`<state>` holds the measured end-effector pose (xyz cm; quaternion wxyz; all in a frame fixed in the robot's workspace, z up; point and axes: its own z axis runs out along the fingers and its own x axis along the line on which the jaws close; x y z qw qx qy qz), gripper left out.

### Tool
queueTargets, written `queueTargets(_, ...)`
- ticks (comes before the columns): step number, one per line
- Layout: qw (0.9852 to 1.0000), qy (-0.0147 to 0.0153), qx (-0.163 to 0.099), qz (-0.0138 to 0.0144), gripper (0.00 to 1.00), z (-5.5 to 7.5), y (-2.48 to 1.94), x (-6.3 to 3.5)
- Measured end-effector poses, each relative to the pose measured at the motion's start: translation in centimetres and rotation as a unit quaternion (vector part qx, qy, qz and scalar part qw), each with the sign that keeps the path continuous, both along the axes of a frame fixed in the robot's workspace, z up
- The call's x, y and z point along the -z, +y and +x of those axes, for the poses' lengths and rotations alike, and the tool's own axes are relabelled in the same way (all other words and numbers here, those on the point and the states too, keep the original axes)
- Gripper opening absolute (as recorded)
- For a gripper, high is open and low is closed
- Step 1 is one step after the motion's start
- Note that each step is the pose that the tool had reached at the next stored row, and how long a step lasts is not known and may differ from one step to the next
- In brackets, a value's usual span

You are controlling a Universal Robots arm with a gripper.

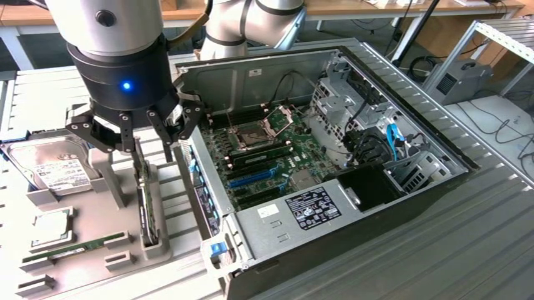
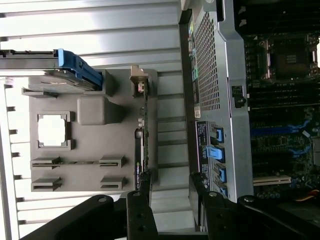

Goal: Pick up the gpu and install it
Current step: 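Pick up the gpu and move the gpu toward the slot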

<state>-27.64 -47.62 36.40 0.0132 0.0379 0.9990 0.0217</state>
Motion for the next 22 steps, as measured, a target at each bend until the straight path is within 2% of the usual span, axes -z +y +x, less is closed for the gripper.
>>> queueTargets(22,1.0,0.0,0.0,0.0,0.44,-0.01,-0.01,0.65)
